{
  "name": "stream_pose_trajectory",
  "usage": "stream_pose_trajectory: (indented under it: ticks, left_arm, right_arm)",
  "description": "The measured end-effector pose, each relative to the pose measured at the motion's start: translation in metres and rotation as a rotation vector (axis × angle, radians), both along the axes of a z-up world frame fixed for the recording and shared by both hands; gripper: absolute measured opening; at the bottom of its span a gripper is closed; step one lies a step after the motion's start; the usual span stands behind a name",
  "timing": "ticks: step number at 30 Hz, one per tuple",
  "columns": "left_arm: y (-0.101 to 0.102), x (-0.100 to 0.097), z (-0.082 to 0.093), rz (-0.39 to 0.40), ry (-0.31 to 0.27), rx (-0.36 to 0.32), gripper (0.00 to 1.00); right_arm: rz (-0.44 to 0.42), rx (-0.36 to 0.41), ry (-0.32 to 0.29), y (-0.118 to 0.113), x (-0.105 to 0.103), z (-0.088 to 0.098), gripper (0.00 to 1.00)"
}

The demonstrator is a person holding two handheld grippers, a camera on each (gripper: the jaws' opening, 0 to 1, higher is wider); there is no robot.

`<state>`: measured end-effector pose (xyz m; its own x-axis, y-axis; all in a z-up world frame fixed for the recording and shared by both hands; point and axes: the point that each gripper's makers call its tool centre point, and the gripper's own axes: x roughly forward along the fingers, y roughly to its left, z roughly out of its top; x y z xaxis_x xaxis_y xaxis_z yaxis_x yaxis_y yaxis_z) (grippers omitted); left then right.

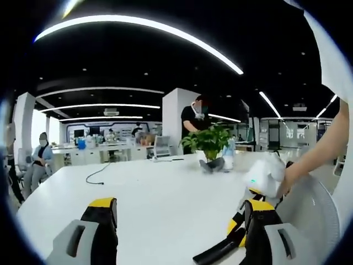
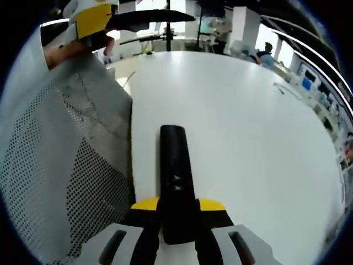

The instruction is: Press the specified remote control buttons in sequence, fully releasing each button before pressing the next.

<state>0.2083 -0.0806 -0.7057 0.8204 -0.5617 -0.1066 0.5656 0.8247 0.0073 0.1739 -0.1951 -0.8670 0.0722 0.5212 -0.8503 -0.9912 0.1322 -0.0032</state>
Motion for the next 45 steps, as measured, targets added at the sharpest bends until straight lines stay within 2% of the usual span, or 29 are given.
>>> stream_pose_trajectory:
  ticks: [2,7,11,13,14,18,25,33,36,38,45]
  left_arm:
    - [0.0,0.001,-0.002,0.003,0.008,0.008,1.0]
    - [-0.002,0.0,-0.004,0.004,0.007,0.024,1.0]
    - [-0.006,0.0,-0.013,-0.014,0.046,0.047,1.0]
    - [-0.006,0.0,-0.012,-0.008,0.036,0.063,1.0]
    - [-0.005,0.0,-0.01,-0.004,0.024,0.061,1.0]
    - [-0.002,0.002,-0.006,0.0,0.046,-0.008,0.99]
    - [0.005,0.005,-0.001,0.038,0.035,-0.041,0.99]
    - [0.007,0.006,-0.004,0.044,0.044,-0.025,0.98]
    - [0.0,0.004,-0.006,0.005,0.069,-0.055,1.0]
    - [0.002,0.004,-0.01,0.016,0.077,-0.028,1.0]
    - [0.004,0.004,-0.009,0.023,0.072,-0.026,0.99]
  right_arm:
    - [0.039,-0.013,-0.008,-0.001,0.0,0.0,0.21]
    - [0.065,0.007,-0.008,-0.004,0.001,0.0,0.21]
    - [0.094,0.006,-0.001,-0.003,0.001,0.0,0.21]
    - [0.114,0.007,-0.014,-0.004,0.005,-0.001,0.21]
    - [0.107,0.013,-0.007,-0.005,0.007,-0.001,0.21]
    - [0.111,0.019,-0.012,-0.007,0.015,-0.001,0.21]
    - [0.124,0.02,-0.014,-0.008,0.027,-0.002,0.21]
    - [0.136,0.025,-0.015,-0.007,0.034,-0.001,0.21]
    - [0.138,0.028,-0.015,-0.007,0.036,-0.001,0.21]
    - [0.138,0.031,-0.015,-0.007,0.038,-0.001,0.21]
    - [0.133,0.029,-0.016,-0.007,0.047,-0.001,0.21]
